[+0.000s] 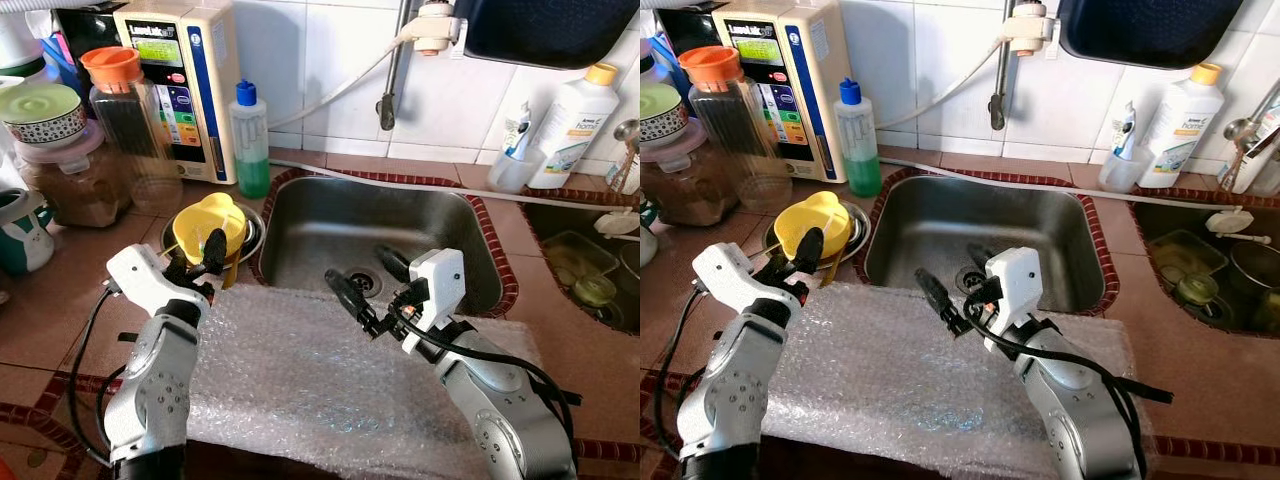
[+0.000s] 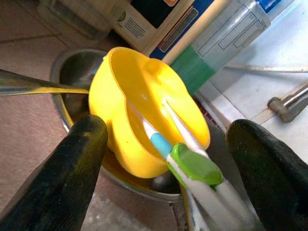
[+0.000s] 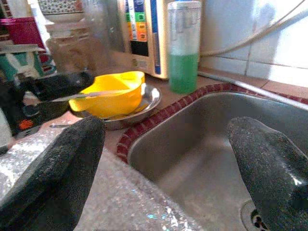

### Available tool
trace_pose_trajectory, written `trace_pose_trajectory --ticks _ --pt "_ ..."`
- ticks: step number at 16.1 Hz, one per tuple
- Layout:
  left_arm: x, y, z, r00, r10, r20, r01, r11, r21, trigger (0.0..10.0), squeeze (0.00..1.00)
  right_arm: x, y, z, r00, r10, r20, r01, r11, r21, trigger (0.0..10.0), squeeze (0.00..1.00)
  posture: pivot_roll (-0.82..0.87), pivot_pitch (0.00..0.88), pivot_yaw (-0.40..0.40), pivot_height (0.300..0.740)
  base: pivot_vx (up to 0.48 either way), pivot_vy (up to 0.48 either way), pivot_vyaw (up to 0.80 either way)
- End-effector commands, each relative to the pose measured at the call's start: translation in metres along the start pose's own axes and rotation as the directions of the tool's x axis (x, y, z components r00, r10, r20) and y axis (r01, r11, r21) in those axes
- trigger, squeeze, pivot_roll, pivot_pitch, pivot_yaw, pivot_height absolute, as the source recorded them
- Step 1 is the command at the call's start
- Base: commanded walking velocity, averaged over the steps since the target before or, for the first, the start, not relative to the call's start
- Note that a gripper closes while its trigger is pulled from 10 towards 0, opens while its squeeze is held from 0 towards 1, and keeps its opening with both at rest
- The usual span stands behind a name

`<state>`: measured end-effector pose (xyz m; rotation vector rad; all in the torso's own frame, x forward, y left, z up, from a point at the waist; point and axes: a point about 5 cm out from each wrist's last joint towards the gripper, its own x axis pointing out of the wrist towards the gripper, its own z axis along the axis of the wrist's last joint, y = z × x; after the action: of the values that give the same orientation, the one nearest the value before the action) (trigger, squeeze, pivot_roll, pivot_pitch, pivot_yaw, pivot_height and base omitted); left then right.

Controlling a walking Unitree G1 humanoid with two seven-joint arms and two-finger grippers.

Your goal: Kitchen organization

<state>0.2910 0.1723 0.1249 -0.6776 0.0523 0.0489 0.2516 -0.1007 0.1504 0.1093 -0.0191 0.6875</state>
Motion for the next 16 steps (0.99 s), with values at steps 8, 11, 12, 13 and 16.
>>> trace_pose_trajectory --ticks 8,11,12,13,16 --pt "0.0048 -0.001 -0.0012 0.999 0.044 -0.029 -0.049 0.984 -0.172 0.0 0.0 -0.0002 0.0036 0.0057 0.999 0.036 -0.003 -0.037 0.999 -0.02 10.0 0.0 0.06 0.013 -0.001 0.74 0.0 0.0 0.0" --pt "0.0039 -0.0007 -0.002 0.998 0.052 -0.036 -0.058 0.98 -0.193 0.0 0.0 0.0 0.0038 0.0042 0.999 0.032 -0.008 -0.032 0.999 -0.027 10.0 0.0 0.06 0.013 -0.001 0.74 0.0 0.0 0.0" --pt "0.004 -0.0012 -0.0015 0.998 0.053 -0.036 -0.059 0.979 -0.195 0.0 0.0 0.0002 0.0037 0.0047 1.0 0.029 -0.008 -0.029 0.999 -0.029 10.0 0.0 0.06 0.015 0.001 0.74 0.0 0.0 0.0" --pt "0.004 -0.0017 -0.0009 0.998 0.056 -0.037 -0.063 0.978 -0.201 0.0 0.0 0.0002 0.0034 0.005 1.0 0.026 -0.008 -0.026 0.999 -0.035 10.0 0.0 0.06 0.015 0.001 0.74 0.0 0.0 0.0" --pt "0.0049 -0.0037 0.0016 0.998 0.052 -0.032 -0.058 0.977 -0.203 0.0 0.0 0.0002 0.0028 0.0052 1.0 0.018 -0.007 -0.018 0.999 -0.041 10.0 0.0 0.06 0.015 0.001 0.74 0.0 0.0 0.0"
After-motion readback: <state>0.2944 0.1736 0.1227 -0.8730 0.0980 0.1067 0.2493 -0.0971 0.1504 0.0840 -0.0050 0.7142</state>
